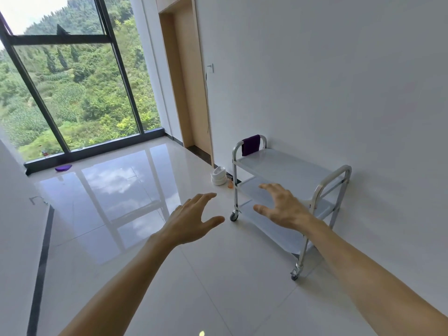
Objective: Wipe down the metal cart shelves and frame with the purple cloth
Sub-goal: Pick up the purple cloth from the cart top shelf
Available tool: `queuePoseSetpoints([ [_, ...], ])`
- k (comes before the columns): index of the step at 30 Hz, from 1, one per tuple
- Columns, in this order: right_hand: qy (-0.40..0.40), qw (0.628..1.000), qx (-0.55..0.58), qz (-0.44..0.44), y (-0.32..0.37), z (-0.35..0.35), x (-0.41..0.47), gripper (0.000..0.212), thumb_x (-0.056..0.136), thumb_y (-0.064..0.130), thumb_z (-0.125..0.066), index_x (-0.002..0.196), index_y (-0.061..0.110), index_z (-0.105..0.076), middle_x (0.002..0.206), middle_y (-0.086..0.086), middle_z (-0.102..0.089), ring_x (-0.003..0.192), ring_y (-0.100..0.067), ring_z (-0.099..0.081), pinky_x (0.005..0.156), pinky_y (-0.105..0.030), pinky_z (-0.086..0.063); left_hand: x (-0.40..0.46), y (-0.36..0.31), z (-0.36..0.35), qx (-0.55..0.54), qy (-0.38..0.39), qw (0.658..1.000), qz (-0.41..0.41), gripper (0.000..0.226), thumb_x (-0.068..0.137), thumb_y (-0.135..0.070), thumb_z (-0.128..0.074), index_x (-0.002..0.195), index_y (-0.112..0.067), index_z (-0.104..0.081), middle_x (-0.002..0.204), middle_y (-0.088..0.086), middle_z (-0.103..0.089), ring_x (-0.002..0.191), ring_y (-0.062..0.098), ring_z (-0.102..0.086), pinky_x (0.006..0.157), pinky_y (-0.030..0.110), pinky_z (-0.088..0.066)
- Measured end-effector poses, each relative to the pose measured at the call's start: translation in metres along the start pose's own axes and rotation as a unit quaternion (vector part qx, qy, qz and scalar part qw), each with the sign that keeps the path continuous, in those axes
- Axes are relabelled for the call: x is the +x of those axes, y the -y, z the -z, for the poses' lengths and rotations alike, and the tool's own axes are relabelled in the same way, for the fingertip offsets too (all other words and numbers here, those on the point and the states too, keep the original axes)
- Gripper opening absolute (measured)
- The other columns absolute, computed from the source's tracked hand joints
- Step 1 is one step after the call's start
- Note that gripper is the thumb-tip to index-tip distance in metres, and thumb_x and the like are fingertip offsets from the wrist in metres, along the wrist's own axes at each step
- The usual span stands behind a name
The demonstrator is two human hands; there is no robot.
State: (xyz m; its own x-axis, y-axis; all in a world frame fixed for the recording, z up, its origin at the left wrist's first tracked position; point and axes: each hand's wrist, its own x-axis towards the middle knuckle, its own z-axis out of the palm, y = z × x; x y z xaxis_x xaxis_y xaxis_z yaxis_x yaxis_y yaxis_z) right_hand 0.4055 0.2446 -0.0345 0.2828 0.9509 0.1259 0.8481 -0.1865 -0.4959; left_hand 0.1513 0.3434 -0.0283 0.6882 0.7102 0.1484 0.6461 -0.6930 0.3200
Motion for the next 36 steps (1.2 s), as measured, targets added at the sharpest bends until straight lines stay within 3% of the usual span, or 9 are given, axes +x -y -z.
queuePoseSetpoints([
  [10, 0.024, 0.999, 0.039, 0.013, -0.06, 0.013, 0.167, 0.071, 0.091, 0.047, -0.064, 0.151, 0.022, -0.035, 0.155, -0.002, -0.035, 0.141, -0.026, -0.035, 0.114, -0.048, -0.034, 0.143, 0.028, -0.02, -0.038, 0.002, 0.998, 0.047, 0.074, 0.088, -0.065, -0.052, 0.151, -0.033, -0.03, 0.152, -0.01, -0.041, 0.135, 0.012, -0.044, 0.105, 0.034, -0.04],
  [20, 0.043, 0.998, 0.038, 0.017, -0.099, -0.008, 0.303, 0.069, 0.091, 0.047, -0.064, 0.149, 0.024, -0.036, 0.153, -0.002, -0.036, 0.139, -0.027, -0.037, 0.113, -0.05, -0.035, 0.274, 0.069, -0.048, -0.051, 0.012, 0.997, 0.048, 0.072, 0.09, -0.061, -0.055, 0.151, -0.032, -0.03, 0.154, -0.008, -0.039, 0.135, 0.015, -0.044, 0.107, 0.039, -0.041],
  [36, 0.035, 0.999, 0.012, -0.032, -0.136, -0.03, 0.567, 0.066, 0.094, 0.042, -0.062, 0.15, 0.022, -0.034, 0.155, -0.001, -0.033, 0.142, -0.024, -0.032, 0.114, -0.046, -0.034, 0.562, 0.203, -0.062, -0.107, 0.029, 0.994, -0.001, 0.068, 0.09, -0.057, -0.06, 0.147, -0.031, -0.036, 0.151, -0.003, -0.044, 0.129, 0.019, -0.049, 0.105, 0.043, -0.046],
])
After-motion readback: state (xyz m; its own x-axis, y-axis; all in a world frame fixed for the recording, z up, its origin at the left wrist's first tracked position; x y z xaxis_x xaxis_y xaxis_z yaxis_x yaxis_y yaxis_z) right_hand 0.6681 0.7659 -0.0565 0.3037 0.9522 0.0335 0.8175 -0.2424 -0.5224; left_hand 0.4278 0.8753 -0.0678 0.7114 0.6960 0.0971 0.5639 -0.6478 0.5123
